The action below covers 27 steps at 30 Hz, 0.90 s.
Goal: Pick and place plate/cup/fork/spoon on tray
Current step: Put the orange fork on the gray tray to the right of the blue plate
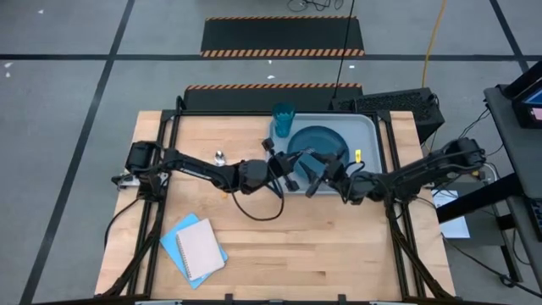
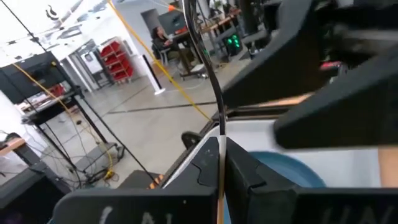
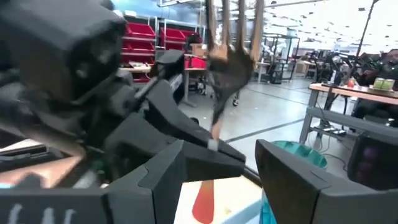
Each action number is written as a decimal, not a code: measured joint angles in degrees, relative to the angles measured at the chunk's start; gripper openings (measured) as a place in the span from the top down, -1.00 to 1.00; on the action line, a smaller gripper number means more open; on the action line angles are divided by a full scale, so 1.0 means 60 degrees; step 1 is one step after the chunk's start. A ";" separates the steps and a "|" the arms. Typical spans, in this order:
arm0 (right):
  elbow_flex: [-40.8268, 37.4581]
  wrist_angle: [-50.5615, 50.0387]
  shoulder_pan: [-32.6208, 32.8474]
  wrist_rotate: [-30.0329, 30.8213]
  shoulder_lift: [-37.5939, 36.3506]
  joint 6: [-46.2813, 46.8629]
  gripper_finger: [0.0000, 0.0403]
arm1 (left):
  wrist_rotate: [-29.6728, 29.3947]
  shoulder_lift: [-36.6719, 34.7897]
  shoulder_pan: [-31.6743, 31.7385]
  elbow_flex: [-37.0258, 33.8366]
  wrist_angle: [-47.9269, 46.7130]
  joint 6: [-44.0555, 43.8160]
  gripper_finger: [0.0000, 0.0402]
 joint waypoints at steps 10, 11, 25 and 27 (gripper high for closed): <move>0.0000 0.1594 -0.0235 -0.0471 0.0781 -0.0359 0.10 | -0.0240 0.0003 -0.0095 -0.0007 0.0172 -0.0076 0.98; 0.0000 0.1651 -0.0250 -0.0480 0.0792 -0.0417 0.13 | -0.0263 0.0021 -0.0092 -0.0004 0.0213 -0.0164 0.97; -0.0004 0.1584 -0.0511 -0.1219 0.0792 -0.0796 0.69 | -0.0455 0.0047 -0.0041 0.0004 -0.0634 0.0393 0.98; -0.0004 0.1588 -0.0556 -0.1225 0.0792 -0.0868 0.74 | -0.0455 0.0044 -0.0041 0.0005 -0.0698 0.0524 0.98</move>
